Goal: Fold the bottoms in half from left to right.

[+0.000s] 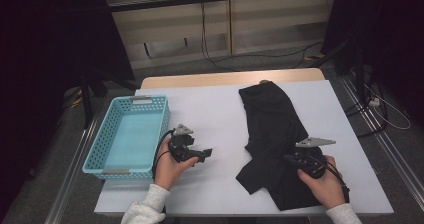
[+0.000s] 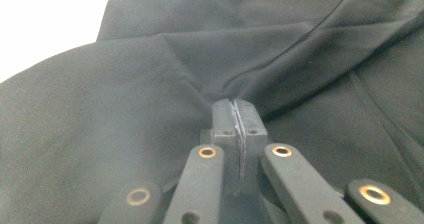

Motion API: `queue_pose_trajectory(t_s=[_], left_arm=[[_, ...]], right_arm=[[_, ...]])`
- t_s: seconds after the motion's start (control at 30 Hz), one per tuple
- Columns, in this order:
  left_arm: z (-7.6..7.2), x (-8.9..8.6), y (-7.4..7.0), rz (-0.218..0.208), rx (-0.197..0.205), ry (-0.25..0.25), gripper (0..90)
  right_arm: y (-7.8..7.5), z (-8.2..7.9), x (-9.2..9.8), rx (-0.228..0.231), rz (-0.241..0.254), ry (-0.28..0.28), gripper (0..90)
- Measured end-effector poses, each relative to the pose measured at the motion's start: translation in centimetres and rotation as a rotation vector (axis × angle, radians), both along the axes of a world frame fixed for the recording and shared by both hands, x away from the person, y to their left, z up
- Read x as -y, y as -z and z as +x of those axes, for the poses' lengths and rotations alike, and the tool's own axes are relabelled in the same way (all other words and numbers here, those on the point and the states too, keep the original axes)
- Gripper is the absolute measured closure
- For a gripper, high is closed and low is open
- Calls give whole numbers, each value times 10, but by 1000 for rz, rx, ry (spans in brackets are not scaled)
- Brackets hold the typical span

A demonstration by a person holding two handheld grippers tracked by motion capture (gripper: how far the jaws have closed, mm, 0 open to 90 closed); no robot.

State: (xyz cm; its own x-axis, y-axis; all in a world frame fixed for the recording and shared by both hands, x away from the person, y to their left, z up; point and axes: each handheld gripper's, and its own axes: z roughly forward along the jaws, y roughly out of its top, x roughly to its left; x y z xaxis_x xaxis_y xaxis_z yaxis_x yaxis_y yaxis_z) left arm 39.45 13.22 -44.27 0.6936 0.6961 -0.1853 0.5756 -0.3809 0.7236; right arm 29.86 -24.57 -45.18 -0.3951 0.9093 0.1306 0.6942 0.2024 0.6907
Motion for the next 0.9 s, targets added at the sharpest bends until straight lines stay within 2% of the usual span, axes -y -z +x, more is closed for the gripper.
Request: queue_pose_trajectory(t_s=[0.13, 0.27, 0.5, 0.63, 0.9], left_arm=[[0, -1, -1, -3, -2, -2, 147], [1, -3, -1, 2, -11, 3, 151], [1, -4, -1, -8, -11, -7, 153], [1, -5, -2, -9, -13, -3, 153], [1, -5, -2, -16, -13, -6, 154]], right_arm=[[-2, 0, 1, 12, -1, -8, 900], [-9, -2, 5, 36, 20, -17, 900], [-15, -6, 13, 50, 44, -4, 900], [-17, -7, 12, 54, 28, -11, 900], [-20, -10, 21, 54, 48, 15, 900]])
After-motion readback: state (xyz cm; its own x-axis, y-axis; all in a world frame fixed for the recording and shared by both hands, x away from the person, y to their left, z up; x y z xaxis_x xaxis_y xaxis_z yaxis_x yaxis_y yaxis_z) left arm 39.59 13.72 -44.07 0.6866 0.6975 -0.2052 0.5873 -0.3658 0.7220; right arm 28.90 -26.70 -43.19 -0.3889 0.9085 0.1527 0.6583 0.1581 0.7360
